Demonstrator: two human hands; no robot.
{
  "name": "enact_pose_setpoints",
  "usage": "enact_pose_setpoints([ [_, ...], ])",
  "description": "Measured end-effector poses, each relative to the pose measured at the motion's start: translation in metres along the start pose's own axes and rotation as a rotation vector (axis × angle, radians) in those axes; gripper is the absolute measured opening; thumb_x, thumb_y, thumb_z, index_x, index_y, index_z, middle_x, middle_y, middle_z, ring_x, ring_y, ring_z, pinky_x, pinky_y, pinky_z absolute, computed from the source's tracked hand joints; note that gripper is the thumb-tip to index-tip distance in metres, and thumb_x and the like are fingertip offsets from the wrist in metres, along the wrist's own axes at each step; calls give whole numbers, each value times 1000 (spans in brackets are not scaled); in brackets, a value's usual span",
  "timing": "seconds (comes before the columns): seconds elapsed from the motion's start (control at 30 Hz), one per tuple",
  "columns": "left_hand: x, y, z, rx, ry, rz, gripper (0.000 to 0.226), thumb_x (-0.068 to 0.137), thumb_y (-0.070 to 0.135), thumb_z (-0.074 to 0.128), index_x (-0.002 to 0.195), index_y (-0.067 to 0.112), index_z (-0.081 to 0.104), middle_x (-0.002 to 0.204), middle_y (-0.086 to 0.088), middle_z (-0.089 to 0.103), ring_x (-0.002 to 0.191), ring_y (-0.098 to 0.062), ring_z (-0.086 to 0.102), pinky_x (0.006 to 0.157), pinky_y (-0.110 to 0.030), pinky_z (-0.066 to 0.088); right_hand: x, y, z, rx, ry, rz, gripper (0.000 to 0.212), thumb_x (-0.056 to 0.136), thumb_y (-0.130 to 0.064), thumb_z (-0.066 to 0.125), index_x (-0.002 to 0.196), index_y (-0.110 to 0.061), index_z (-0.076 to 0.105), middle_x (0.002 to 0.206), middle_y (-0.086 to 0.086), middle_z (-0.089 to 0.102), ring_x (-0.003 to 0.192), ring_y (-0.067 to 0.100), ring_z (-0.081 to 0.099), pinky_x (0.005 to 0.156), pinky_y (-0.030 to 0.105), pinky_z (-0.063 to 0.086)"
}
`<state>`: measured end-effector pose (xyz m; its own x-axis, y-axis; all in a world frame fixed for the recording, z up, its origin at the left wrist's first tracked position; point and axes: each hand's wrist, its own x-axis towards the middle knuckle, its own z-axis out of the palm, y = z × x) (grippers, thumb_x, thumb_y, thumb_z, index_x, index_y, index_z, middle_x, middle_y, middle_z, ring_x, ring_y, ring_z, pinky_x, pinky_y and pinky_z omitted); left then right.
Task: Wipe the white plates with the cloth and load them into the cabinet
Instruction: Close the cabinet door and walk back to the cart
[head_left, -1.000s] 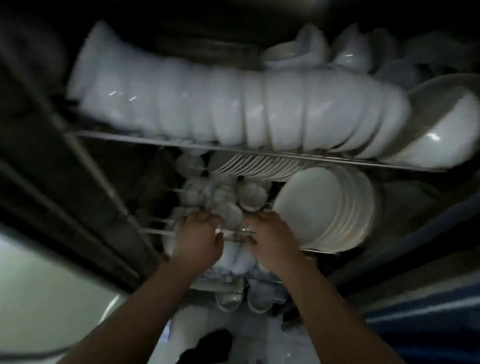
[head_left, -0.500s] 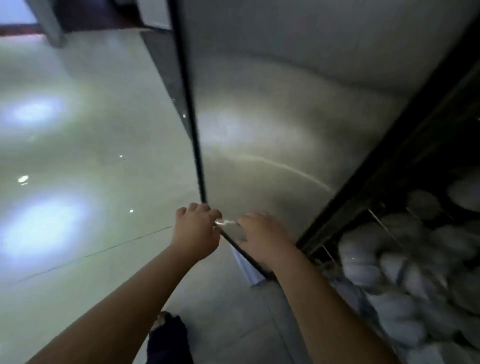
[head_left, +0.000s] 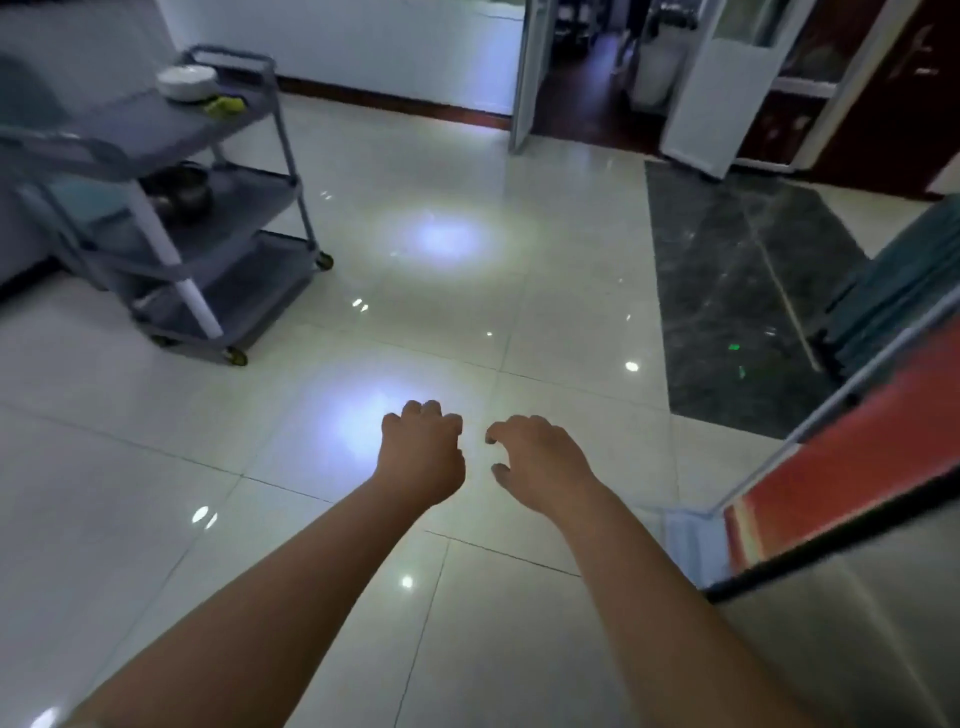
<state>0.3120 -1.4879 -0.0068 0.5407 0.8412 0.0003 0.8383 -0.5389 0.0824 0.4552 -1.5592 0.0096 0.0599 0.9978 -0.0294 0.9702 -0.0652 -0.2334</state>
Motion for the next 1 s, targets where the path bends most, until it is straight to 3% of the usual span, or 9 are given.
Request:
enact_pose_setpoints([
  [0.3,168,-155,2,76,-6,-196,36,93,27,47,128,25,53,116,1,55,104,-21,50,80,-31,34,272,-30,29,-39,-103,-277,34,93,-28,55,126,-26,55,119,-3,59,110,21,52,86,31,40],
  [0.47,286,-233,-9,82,-8,-331,28,93,28,48,119,24,58,107,0,57,99,-20,51,86,-33,39,446,-39,23,-42,-139,-412,32,92,-27,57,124,-26,57,118,-4,61,111,19,53,86,30,42],
  [0.57,356,-284,-34,50,81,-423,25,93,32,51,116,25,59,105,0,60,96,-19,53,84,-32,41,547,-57,6,-45,-132,-463,32,92,-30,57,124,-27,56,122,-4,60,114,20,52,90,34,45],
  [0.67,416,-344,-53,19,168,-510,26,91,32,52,114,25,60,106,-1,62,99,-22,55,83,-36,43,635,-84,-3,-37,-45,-546,37,90,-31,56,126,-28,54,120,-4,60,112,22,49,91,35,38],
  [0.77,469,-402,-52,1,164,-596,29,89,31,51,116,26,59,108,-1,61,103,-24,54,81,-37,41,712,-107,6,-11,-115,-609,38,90,-30,55,128,-27,52,121,-2,59,114,22,46,92,35,37],
  [0.9,549,-483,-47,27,128,-599,32,89,30,51,120,25,57,108,-1,59,105,-26,52,81,-38,40,827,-130,18,-92,-160,-672,38,91,-29,57,129,-25,53,125,0,57,117,24,45,96,36,37],
  [1.0,626,-547,-61,22,137,-579,32,91,30,51,122,26,57,113,-2,59,107,-26,51,84,-39,40,923,-149,5,-64,-96,-672,34,91,-27,59,125,-24,56,119,1,60,113,26,49,90,37,43],
])
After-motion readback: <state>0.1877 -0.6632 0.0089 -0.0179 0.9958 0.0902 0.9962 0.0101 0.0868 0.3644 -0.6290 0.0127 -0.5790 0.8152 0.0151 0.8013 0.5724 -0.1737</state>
